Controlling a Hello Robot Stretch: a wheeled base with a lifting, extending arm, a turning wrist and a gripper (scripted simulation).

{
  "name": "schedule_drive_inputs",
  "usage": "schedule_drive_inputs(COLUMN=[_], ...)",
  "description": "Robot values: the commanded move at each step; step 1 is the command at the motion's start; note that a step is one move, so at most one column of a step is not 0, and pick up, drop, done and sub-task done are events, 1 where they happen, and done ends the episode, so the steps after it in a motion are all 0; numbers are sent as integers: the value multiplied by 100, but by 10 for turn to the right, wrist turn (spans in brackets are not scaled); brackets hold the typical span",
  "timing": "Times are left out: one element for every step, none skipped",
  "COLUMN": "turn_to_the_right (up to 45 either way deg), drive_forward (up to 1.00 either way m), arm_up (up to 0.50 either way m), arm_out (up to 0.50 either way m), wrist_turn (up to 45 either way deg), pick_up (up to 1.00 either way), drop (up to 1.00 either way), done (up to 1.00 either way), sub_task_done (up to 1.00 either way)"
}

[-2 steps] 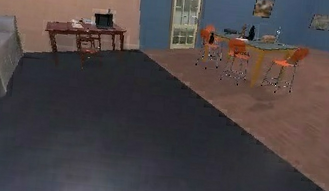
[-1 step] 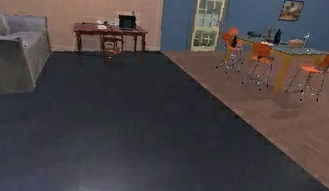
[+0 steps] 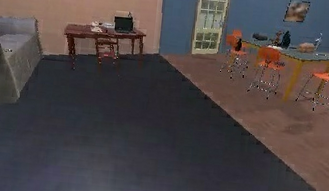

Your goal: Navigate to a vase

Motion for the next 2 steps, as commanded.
schedule_drive_inputs(turn_to_the_right=[0,0], drive_forward=[100,100], arm_up=[0,0], arm_out=[0,0], wrist_turn=[0,0], pick_up=[0,0], drop=[0,0], done=[0,0], sub_task_done=[0,0])
